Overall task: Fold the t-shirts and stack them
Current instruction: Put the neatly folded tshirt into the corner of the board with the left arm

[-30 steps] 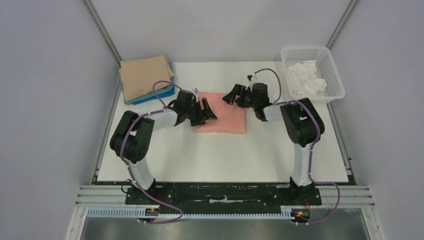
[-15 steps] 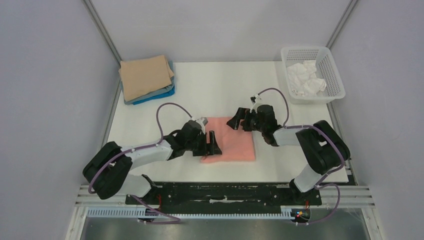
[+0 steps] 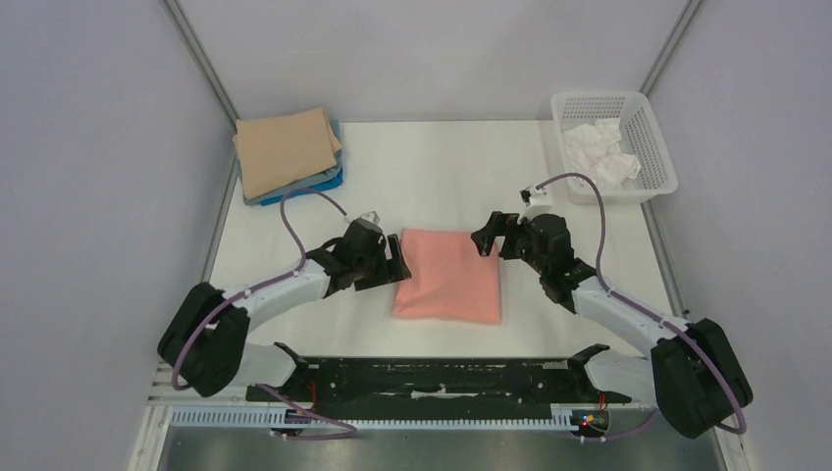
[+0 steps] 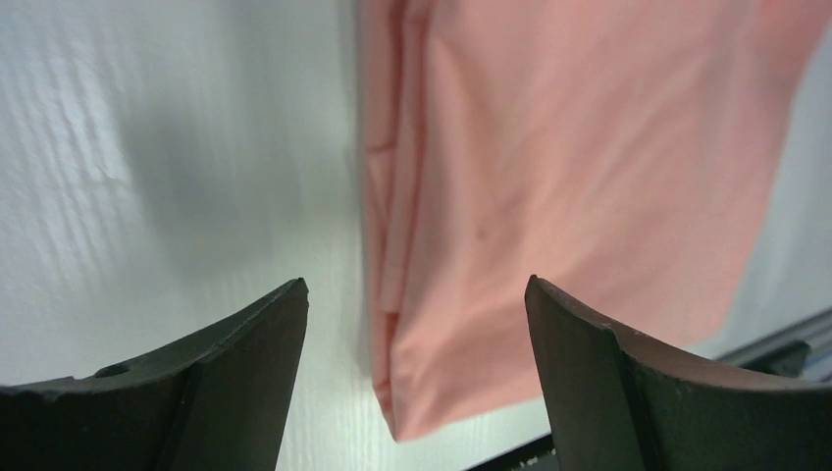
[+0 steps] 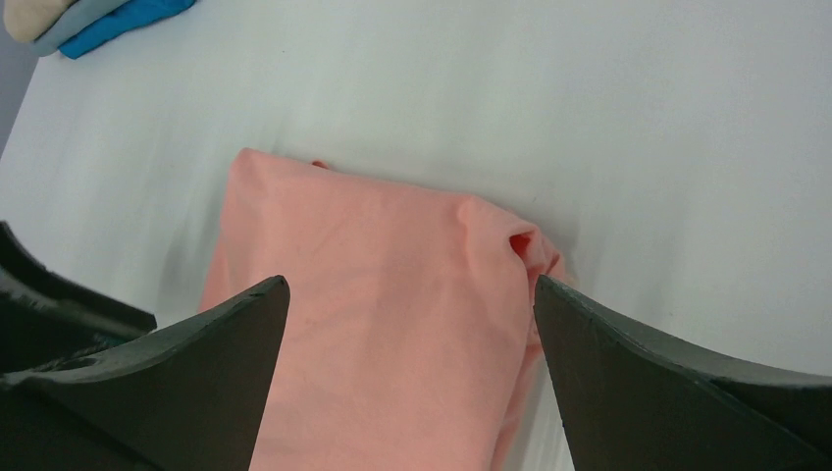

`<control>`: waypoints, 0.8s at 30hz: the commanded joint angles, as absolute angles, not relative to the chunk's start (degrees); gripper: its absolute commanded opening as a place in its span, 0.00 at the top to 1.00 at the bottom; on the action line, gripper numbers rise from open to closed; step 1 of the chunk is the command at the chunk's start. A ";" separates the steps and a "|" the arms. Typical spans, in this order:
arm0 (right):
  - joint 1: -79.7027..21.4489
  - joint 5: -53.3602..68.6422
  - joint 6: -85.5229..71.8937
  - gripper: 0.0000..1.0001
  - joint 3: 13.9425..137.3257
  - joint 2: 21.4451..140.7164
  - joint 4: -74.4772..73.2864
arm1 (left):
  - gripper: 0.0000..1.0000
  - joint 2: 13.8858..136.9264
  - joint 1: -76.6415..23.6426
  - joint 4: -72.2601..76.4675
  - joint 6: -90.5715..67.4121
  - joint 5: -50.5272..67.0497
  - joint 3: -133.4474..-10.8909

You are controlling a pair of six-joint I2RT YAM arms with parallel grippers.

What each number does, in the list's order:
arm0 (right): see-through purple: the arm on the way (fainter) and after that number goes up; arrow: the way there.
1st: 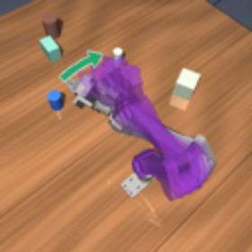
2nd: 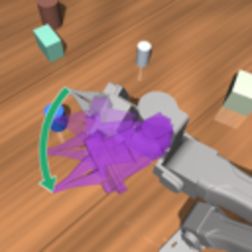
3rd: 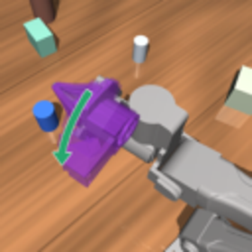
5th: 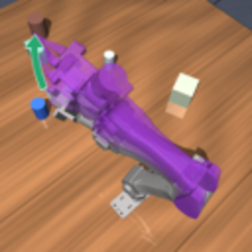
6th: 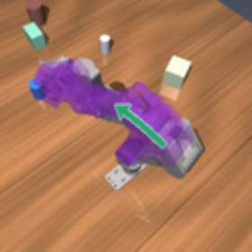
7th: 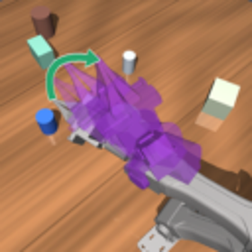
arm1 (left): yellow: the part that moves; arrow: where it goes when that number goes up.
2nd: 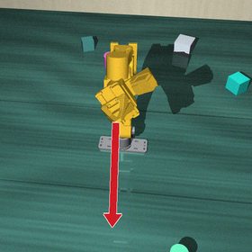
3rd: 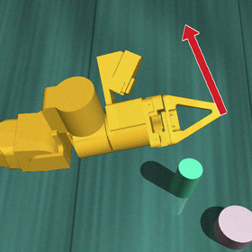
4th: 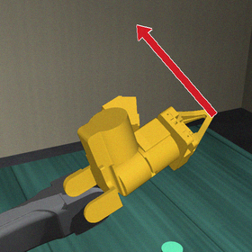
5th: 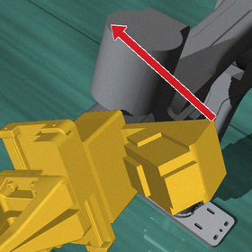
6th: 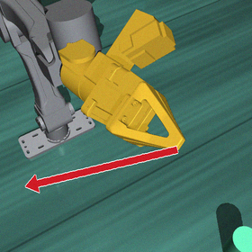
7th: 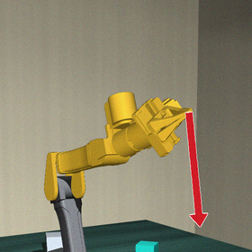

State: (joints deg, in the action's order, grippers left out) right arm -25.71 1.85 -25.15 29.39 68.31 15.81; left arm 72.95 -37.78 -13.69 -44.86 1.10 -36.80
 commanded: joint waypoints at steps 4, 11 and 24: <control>-25.75 -3.08 -20.72 0.02 26.69 62.94 8.39 | 0.13 88.08 -35.60 -13.03 -39.53 2.11 -45.22; -25.71 -4.66 -19.43 0.02 27.02 63.54 8.40 | 0.22 94.73 -36.49 -10.15 -39.90 4.71 -46.33; -25.66 -8.66 -17.40 0.02 26.22 62.17 7.82 | 0.67 105.63 -45.61 -18.72 -43.62 -11.22 -50.36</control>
